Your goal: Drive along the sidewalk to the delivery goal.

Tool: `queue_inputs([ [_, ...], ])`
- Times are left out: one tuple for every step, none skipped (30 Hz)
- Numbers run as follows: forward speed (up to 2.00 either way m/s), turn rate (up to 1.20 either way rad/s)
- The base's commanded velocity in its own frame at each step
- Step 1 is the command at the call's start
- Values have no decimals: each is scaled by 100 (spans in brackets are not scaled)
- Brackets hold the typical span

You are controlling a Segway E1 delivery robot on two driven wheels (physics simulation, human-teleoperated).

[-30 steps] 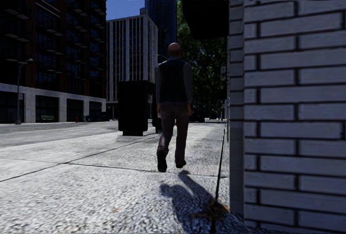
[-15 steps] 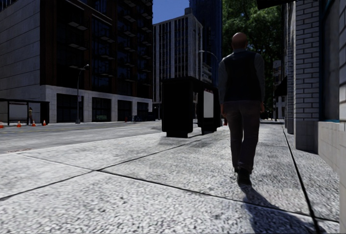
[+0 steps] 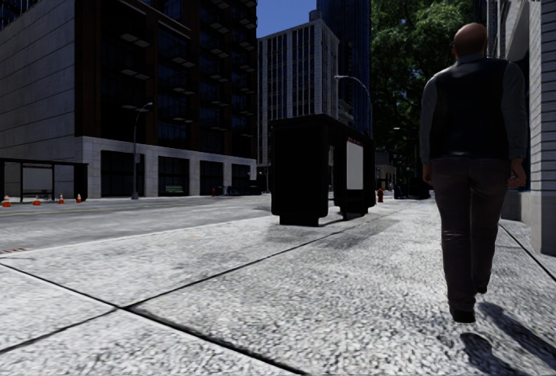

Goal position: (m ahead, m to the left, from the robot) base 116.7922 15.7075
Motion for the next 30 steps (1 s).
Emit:
queue_inputs([
  [200,0],
  [200,0],
  [200,0],
  [200,0],
  [200,0],
  [200,0],
  [200,0],
  [200,0],
  [200,0],
  [200,0],
  [200,-2],
  [200,-2],
  [200,-17],
  [200,-23],
  [200,-25],
  [200,-25],
  [200,-26],
  [200,-30],
  [200,-32],
  [200,-40],
  [200,-40],
  [200,-42],
  [200,-42],
  [200,-42],
  [200,-42],
  [200,-42],
  [200,-42],
  [200,-42],
  [200,-42],
  [200,-42],
])
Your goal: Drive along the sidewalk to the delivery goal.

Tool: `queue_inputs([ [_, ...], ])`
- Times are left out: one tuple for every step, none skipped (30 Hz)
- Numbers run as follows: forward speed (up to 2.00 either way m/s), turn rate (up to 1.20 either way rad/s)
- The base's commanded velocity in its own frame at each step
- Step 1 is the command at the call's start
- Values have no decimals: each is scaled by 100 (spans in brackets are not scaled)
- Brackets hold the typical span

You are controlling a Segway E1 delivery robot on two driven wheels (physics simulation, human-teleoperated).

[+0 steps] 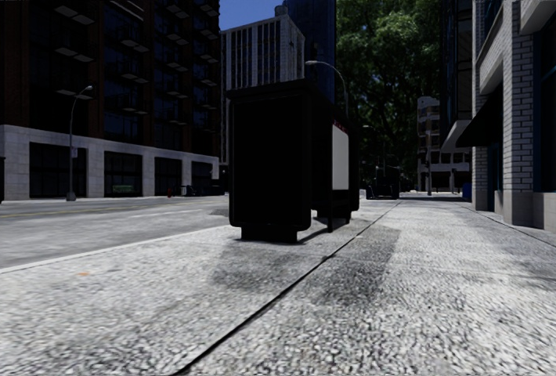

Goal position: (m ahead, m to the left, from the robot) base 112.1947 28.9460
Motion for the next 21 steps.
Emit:
queue_inputs([
  [200,-43],
  [200,-43],
  [200,-44],
  [200,-44],
  [200,-44],
  [200,-44],
  [200,-46],
  [200,-51],
  [200,-52],
  [200,-52],
  [200,-53],
  [200,-53],
  [200,-53],
  [200,-53],
  [200,-53],
  [200,-53],
  [200,-53],
  [200,-53],
  [200,-53],
  [200,-53],
  [200,-53],
])
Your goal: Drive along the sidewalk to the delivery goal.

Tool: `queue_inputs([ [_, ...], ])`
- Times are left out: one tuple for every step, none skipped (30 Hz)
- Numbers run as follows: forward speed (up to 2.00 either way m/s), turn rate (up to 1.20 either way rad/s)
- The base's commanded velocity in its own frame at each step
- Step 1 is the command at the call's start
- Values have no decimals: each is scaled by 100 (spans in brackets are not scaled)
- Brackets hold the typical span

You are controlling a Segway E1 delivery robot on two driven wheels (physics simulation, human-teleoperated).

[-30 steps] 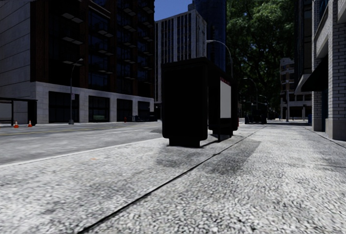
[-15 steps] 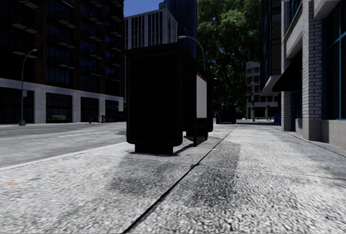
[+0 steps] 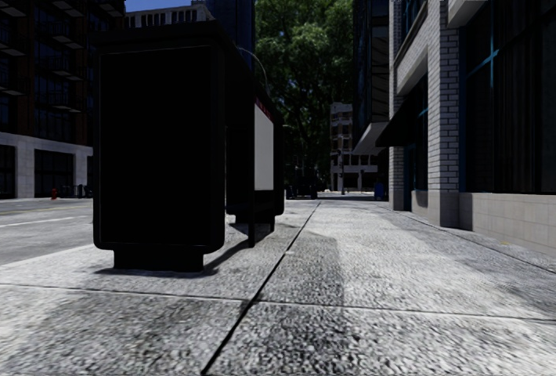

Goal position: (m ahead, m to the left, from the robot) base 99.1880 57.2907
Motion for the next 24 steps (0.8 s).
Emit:
queue_inputs([
  [200,-53],
  [200,-53],
  [200,-53],
  [200,-53],
  [200,-53],
  [200,-53],
  [200,-53],
  [200,-53],
  [200,-52],
  [200,-48],
  [200,-48],
  [200,-45],
  [200,-43],
  [200,-40],
  [200,0],
  [200,0],
  [200,0],
  [200,0],
  [200,0],
  [200,0],
  [200,0],
  [200,0],
  [200,0],
  [200,0],
])
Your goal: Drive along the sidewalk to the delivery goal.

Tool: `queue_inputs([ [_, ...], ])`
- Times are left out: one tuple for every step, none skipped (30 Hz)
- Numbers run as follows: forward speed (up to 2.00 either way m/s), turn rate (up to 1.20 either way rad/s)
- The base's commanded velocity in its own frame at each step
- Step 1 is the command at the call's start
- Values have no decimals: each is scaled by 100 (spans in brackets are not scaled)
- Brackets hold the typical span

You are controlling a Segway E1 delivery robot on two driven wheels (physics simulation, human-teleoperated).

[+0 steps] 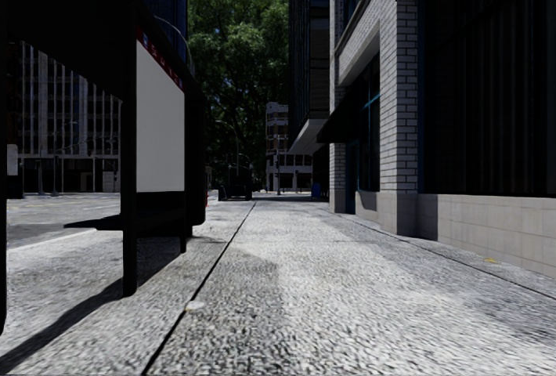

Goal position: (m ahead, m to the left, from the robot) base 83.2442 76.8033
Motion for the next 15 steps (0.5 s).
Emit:
queue_inputs([
  [200,0],
  [200,0],
  [200,0],
  [200,0],
  [200,0],
  [200,0],
  [200,0],
  [200,0],
  [200,0],
  [200,0],
  [200,0],
  [200,0],
  [200,0],
  [200,0],
  [200,0],
])
